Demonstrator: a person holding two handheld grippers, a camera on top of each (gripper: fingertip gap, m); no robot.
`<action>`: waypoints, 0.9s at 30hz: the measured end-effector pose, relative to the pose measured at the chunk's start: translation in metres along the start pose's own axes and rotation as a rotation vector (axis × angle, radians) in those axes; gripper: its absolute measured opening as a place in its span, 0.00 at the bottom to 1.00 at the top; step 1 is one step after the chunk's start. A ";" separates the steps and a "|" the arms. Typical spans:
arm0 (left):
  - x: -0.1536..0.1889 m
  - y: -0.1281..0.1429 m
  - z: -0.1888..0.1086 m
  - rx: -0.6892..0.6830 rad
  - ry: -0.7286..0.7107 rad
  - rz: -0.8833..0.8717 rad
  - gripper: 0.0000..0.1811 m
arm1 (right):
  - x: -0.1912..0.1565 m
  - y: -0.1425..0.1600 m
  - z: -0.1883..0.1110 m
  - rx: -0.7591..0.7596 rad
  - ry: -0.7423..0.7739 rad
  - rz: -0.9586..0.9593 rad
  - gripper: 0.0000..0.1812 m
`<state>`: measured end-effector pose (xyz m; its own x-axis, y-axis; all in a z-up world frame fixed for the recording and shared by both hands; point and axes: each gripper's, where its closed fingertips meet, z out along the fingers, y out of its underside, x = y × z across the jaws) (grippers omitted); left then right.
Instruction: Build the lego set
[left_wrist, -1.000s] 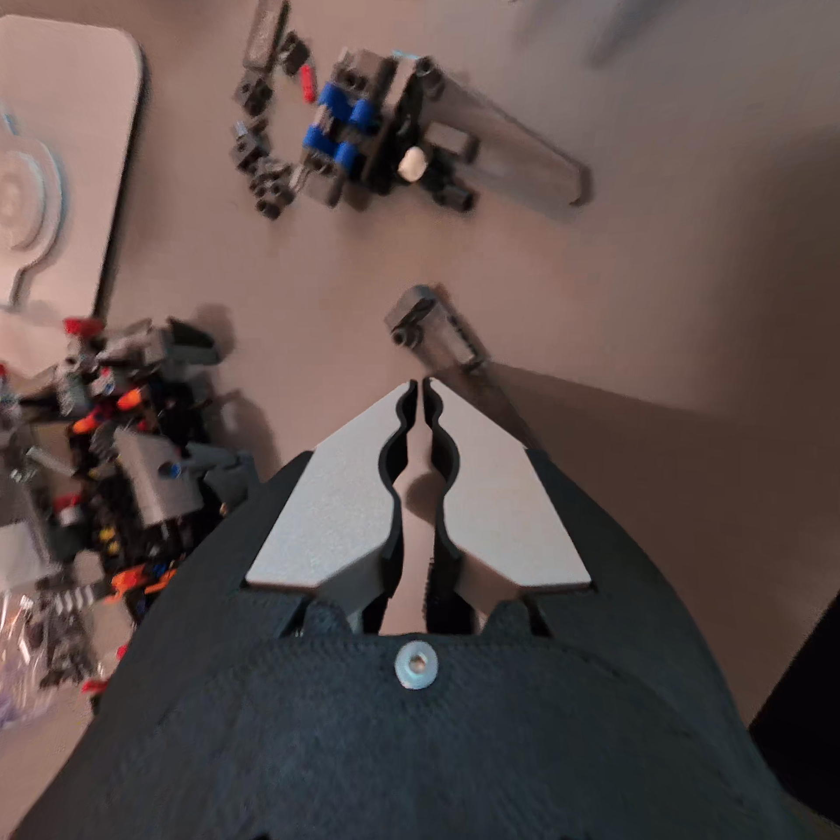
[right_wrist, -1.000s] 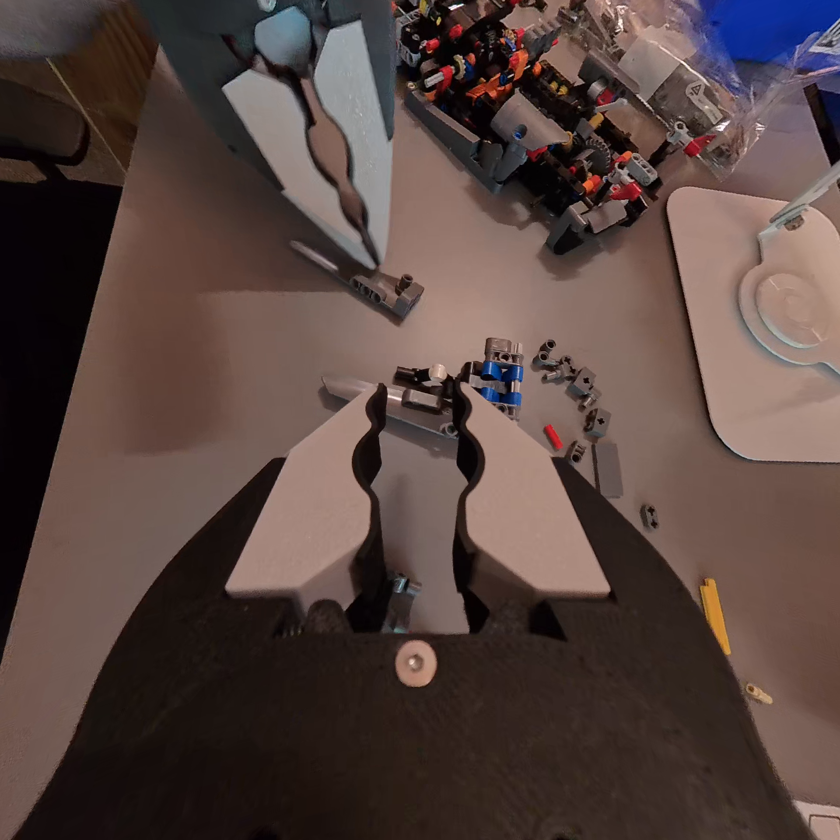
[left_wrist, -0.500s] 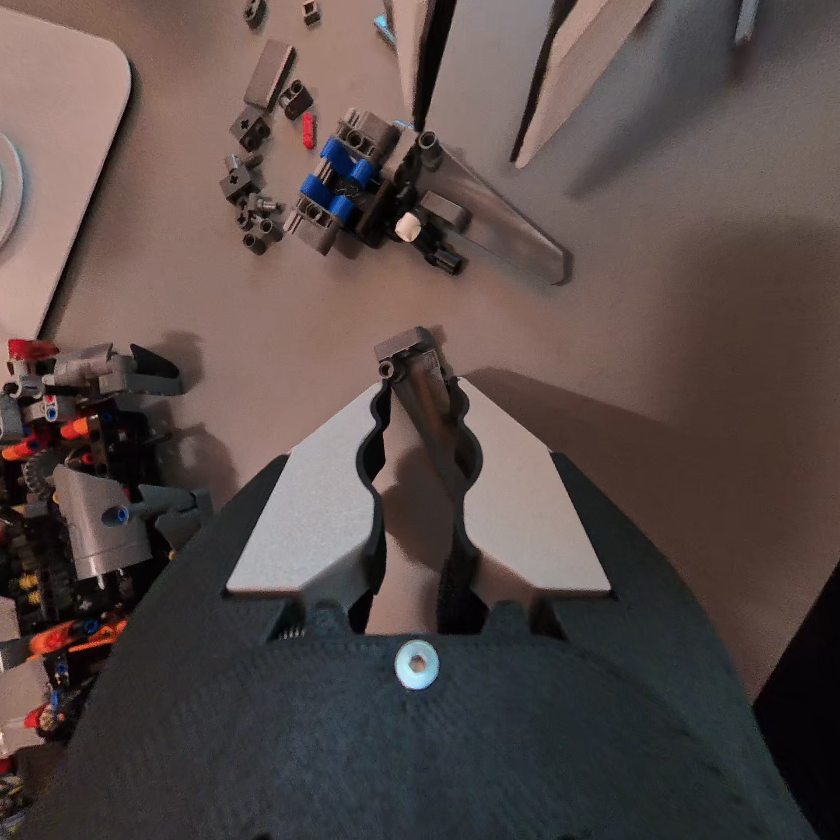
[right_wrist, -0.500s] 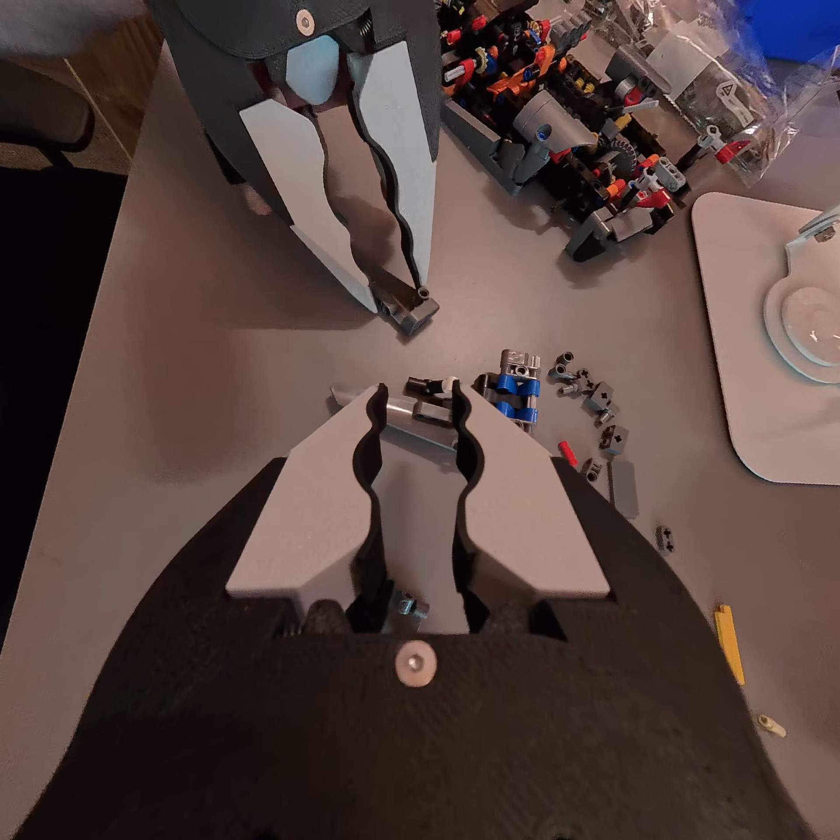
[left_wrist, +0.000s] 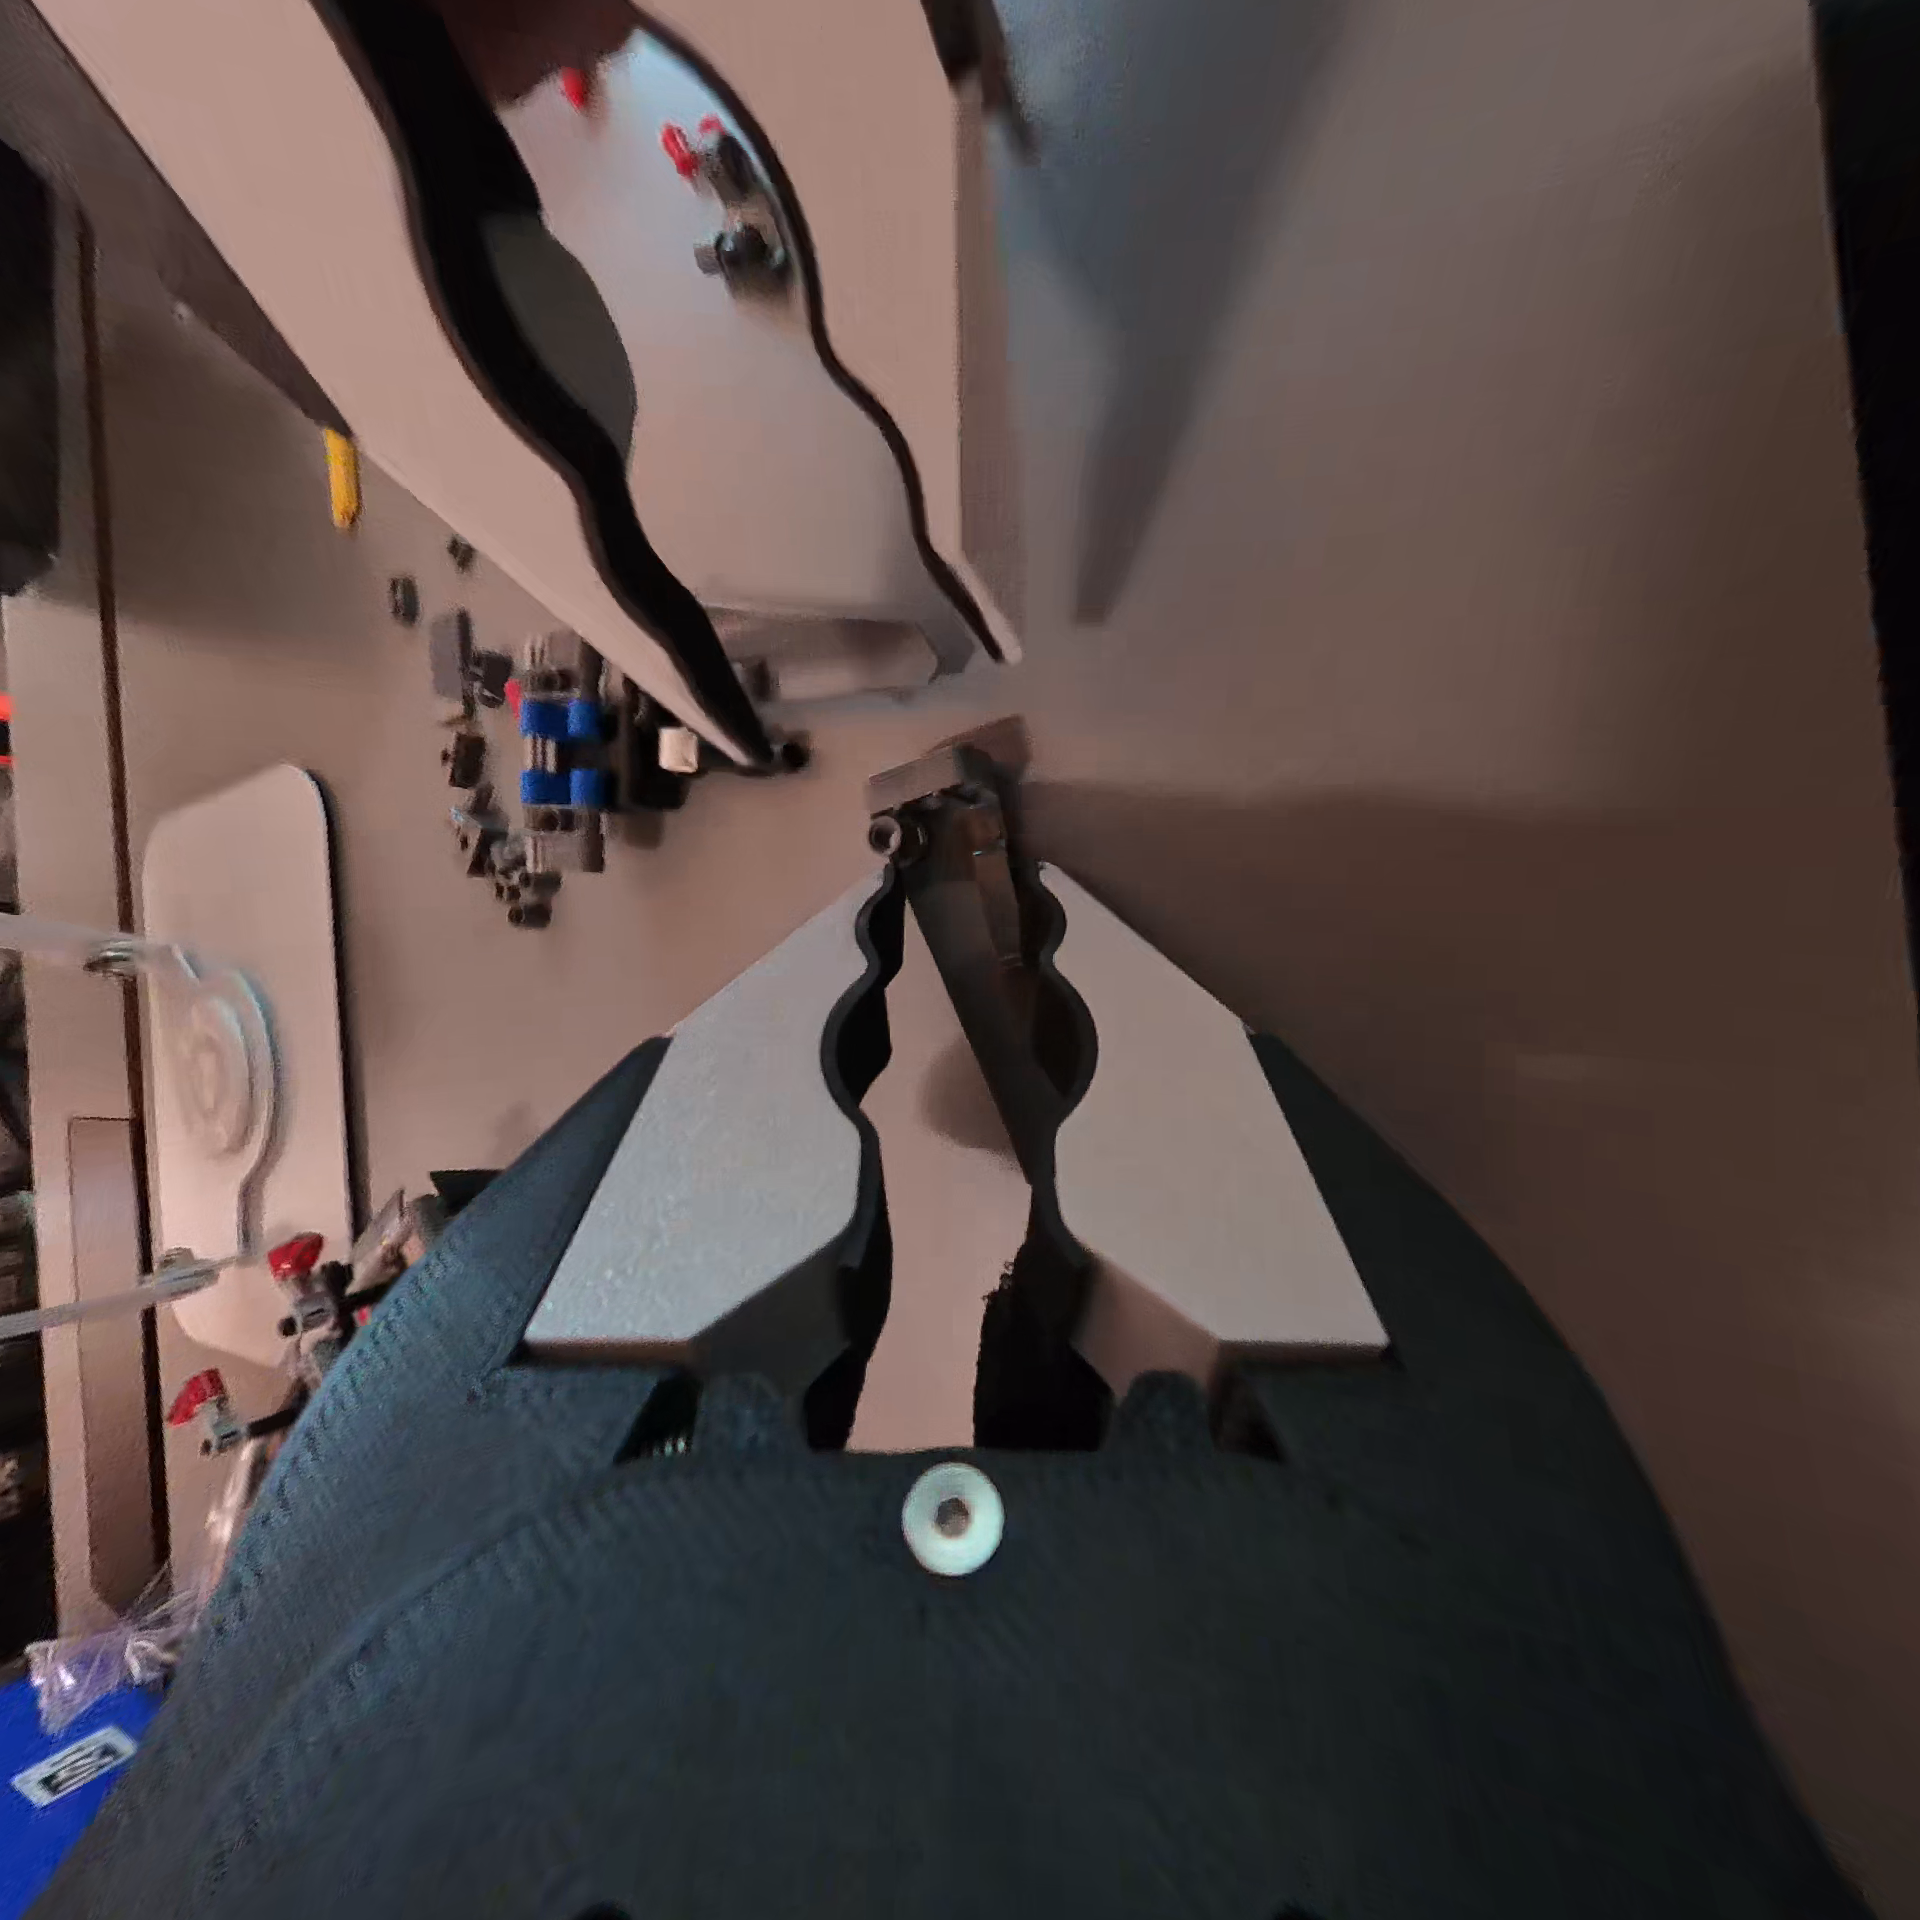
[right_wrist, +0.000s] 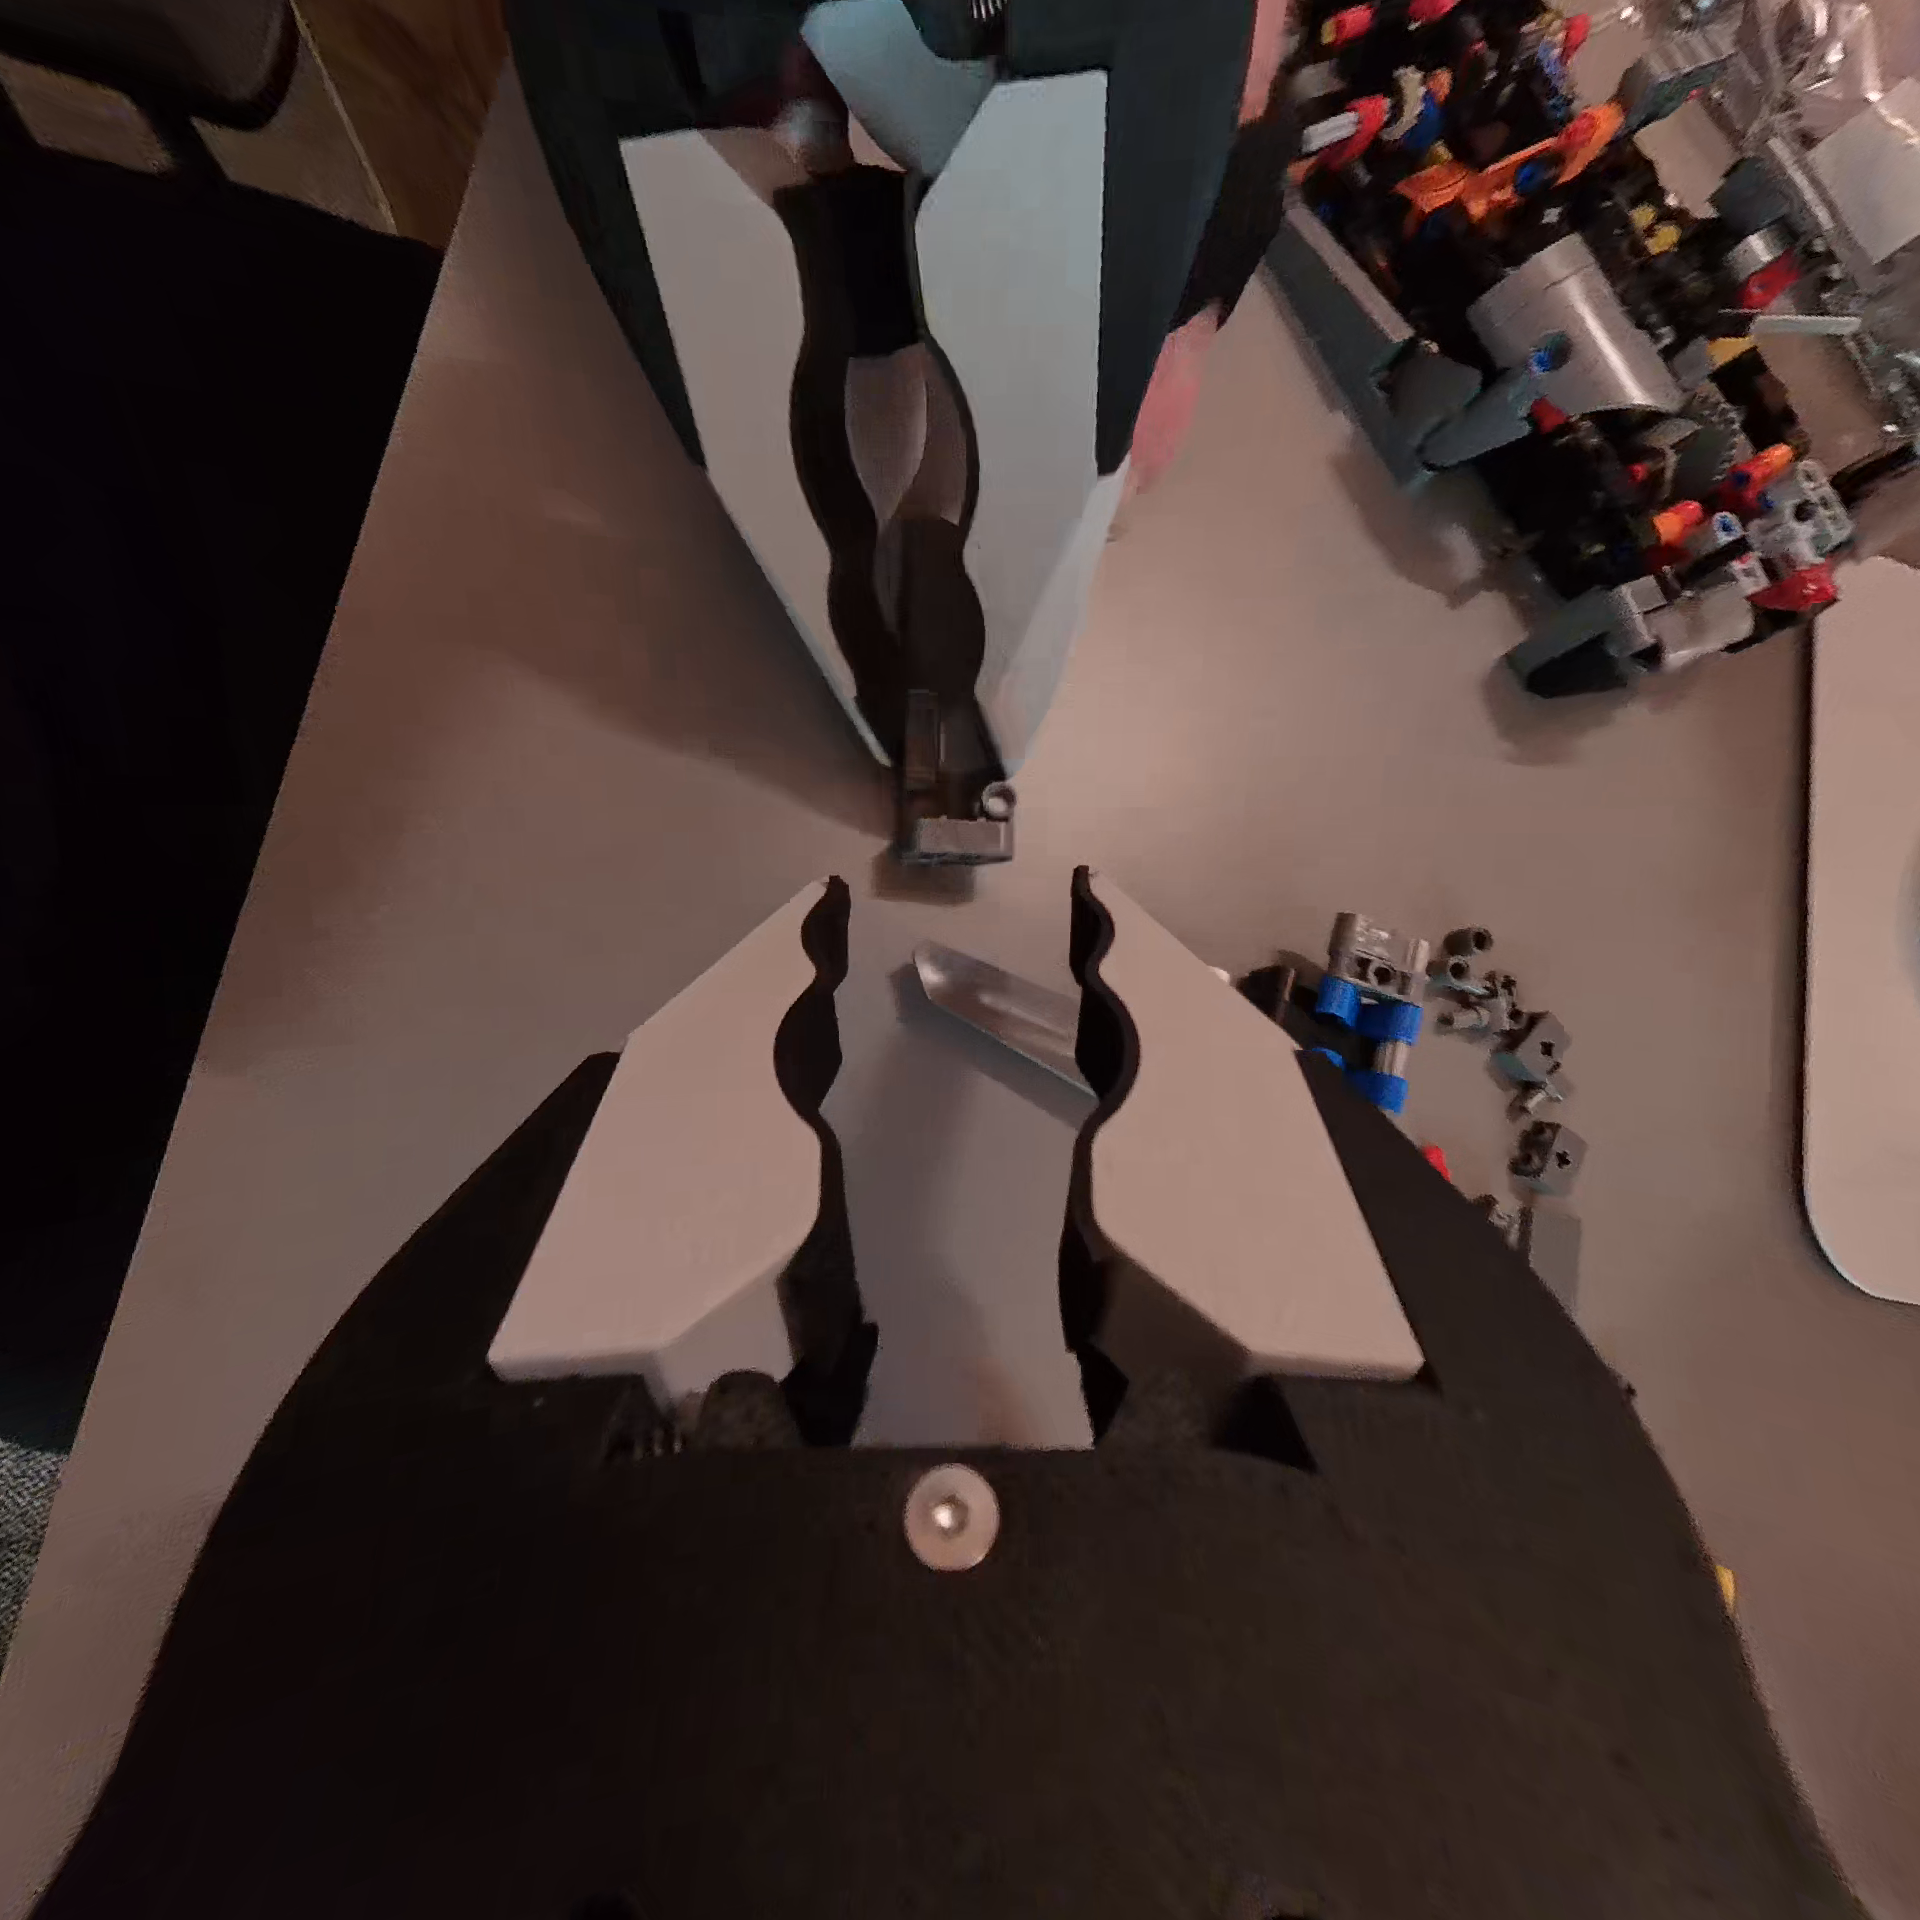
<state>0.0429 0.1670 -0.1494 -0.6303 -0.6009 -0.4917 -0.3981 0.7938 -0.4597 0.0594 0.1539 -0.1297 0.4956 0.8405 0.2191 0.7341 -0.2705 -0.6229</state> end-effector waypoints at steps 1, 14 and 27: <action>-0.003 -0.003 -0.002 0.018 -0.031 0.014 0.02 | -0.001 -0.001 0.003 -0.008 0.004 -0.005 0.23; -0.002 -0.016 -0.013 0.129 -0.043 0.086 0.02 | -0.002 0.000 0.006 -0.018 0.001 0.069 0.12; -0.035 -0.034 -0.013 0.156 -0.284 0.139 0.01 | 0.015 -0.004 -0.026 0.115 0.105 0.271 0.12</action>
<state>0.0693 0.1621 -0.1069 -0.4517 -0.5076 -0.7337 -0.2007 0.8591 -0.4708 0.0756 0.1560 -0.1043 0.7156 0.6904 0.1058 0.5140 -0.4180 -0.7491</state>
